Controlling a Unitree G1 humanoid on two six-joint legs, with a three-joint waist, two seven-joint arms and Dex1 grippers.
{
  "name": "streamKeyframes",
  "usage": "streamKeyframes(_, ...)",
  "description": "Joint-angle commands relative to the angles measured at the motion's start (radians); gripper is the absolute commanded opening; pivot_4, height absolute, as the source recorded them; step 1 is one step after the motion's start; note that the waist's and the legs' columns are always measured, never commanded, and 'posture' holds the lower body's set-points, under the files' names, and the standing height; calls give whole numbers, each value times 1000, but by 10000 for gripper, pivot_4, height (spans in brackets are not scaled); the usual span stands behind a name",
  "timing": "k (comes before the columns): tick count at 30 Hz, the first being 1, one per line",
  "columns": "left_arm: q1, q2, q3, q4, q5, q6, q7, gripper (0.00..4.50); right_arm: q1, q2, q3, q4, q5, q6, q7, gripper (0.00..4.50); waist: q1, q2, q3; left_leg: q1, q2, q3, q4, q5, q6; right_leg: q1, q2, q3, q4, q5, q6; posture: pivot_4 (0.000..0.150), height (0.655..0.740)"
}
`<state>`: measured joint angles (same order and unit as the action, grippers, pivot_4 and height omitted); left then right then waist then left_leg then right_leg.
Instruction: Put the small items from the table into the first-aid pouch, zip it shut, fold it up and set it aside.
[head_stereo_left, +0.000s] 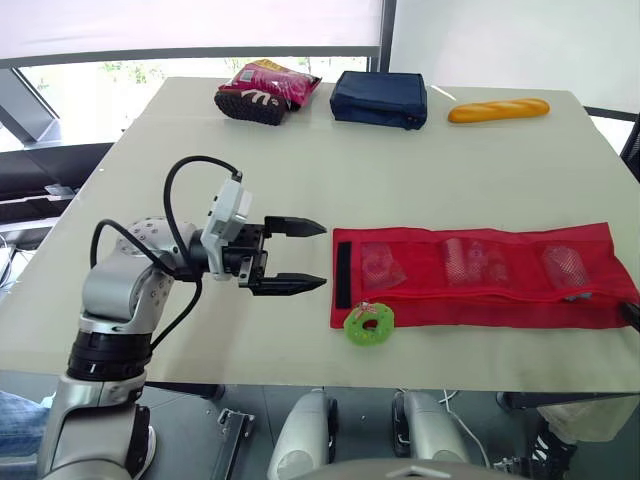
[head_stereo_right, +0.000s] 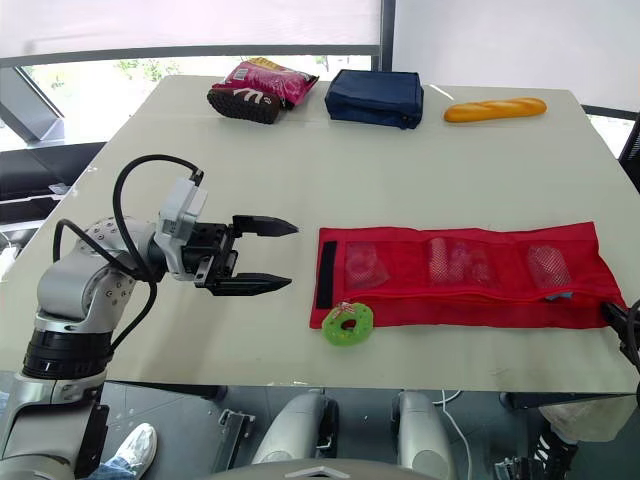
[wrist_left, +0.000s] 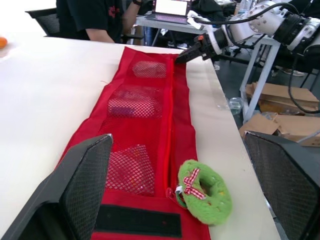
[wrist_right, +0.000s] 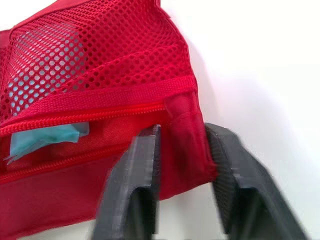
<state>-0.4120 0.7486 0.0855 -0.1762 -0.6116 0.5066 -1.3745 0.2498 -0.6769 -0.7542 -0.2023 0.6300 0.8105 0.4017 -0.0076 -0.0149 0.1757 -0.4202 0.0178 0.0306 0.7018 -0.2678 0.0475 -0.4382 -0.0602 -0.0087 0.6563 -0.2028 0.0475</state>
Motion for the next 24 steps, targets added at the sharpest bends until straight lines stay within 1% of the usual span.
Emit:
streamKeyframes(1, 89, 38, 51, -71, 20, 19, 96, 45000, 103, -65, -42, -110, -97, -206, 139, 32635, -1, 0, 0, 1, 0, 1, -1, 0, 0, 0, 0, 1, 0, 0, 1, 1500, 7164)
streamKeyframes(2, 122, 37, 52, -82, 48, 20, 145, 45000, 130, -67, -57, -126, -128, -307, 189, 35972, -2, 0, 0, 2, 1, 2, -1, 0, 0, 1, 0, 1, 0, -1, 1, 1500, 7164)
streamKeyframes(3, 148, 35, 46, -92, 83, 39, 215, 45000, 159, -78, -77, -149, -134, -352, 240, 41617, -3, 0, 0, 2, 1, 2, -1, 0, 0, 1, 0, 1, -1, -1, 1, 1500, 7164)
streamKeyframes(4, 166, 34, 40, -102, 100, 66, 267, 45000, 180, -87, -93, -167, -130, -374, 277, 42878, -3, 0, 0, 5, 2, 2, -2, 0, 0, 3, 1, 2, -2, -2, 3, 1500, 7164)
streamKeyframes(5, 183, 27, 42, -121, 90, 91, 297, 45000, 184, -97, -115, -196, -93, -373, 319, 44082, -3, 0, 0, 6, 2, 2, -2, 0, 0, 4, 1, 2, -2, -3, 2, 1500, 7164)
streamKeyframes(7, 206, 7, 54, -157, 48, 154, 352, 45000, 189, -118, -144, -245, -26, -357, 381, 44082, -3, -1, 1, 6, 3, 2, -1, 0, 0, 4, 2, 2, -2, -3, 1, 1500, 7164)
streamKeyframes(9, 212, -27, 64, -182, 17, 225, 430, 45000, 176, -134, -151, -298, 35, -324, 407, 44082, -2, -2, 1, 6, 4, 2, -1, 0, 0, 5, 1, 2, -2, -3, 1, 1500, 7164)
streamKeyframes(11, 217, -78, 62, -201, -1, 311, 537, 45000, 156, -144, -132, -361, 95, -291, 412, 44082, 0, -2, 1, 6, 4, 2, -1, 0, 0, 5, 2, 2, -2, -3, 1, 1500, 7164)
streamKeyframes(16, 234, -198, 39, -259, -19, 481, 752, 45000, 113, -138, -62, -482, 206, -259, 413, 44082, 6, -4, 1, 5, 3, 1, -2, 0, 0, 5, 2, 1, -3, -3, 1, 1500, 7164)
streamKeyframes(18, 239, -241, 35, -279, -41, 536, 806, 45000, 96, -135, -37, -512, 238, -256, 411, 44082, 7, -4, 1, 5, 3, 1, -1, 0, 0, 5, 1, 2, -3, -3, 1, 1500, 7164)
streamKeyframes(21, 231, -335, 59, -289, -93, 627, 896, 45000, 87, -134, -3, -554, 269, -260, 423, 44082, 11, -4, 1, 5, 3, 1, -1, 0, 0, 6, 2, 1, -3, -3, 1, 1500, 7164)
streamKeyframes(24, 218, -387, 60, -275, -118, 693, 951, 45000, 93, -131, 29, -604, 296, -263, 425, 44082, 21, -4, 1, 6, 3, 1, -1, 0, 0, 6, 2, 1, -3, -3, 1, 1500, 7164)
